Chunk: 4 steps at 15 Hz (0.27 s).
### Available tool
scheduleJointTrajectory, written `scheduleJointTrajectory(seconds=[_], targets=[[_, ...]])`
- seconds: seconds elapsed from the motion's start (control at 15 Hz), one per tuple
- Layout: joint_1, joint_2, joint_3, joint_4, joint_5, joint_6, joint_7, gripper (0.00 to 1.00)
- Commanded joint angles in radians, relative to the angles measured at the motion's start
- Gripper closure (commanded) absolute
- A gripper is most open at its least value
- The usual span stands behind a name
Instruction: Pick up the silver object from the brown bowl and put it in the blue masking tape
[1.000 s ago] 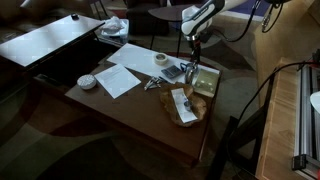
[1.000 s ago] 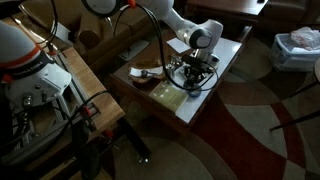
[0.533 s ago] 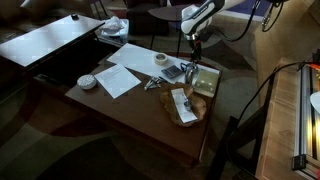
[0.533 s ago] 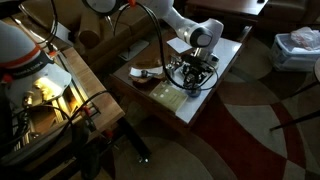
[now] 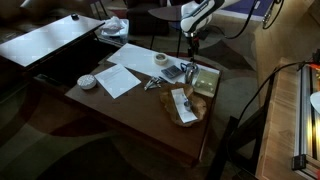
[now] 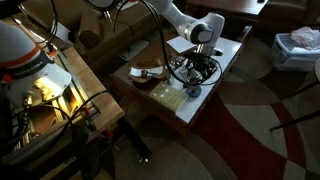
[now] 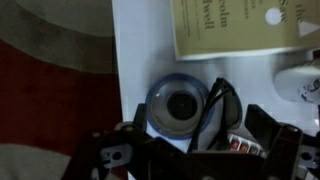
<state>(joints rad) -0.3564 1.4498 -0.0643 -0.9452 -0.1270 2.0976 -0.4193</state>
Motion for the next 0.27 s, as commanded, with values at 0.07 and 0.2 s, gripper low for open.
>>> scheduleJointTrajectory(seconds=[0.07,0.2], targets=[[0.008,-0.189,-0.016,-0.275,-0.027,0.361,0.041,0.0],[0.002,-0.118,-0.011,-0.157,-0.003,0.299,0.011,0.0]])
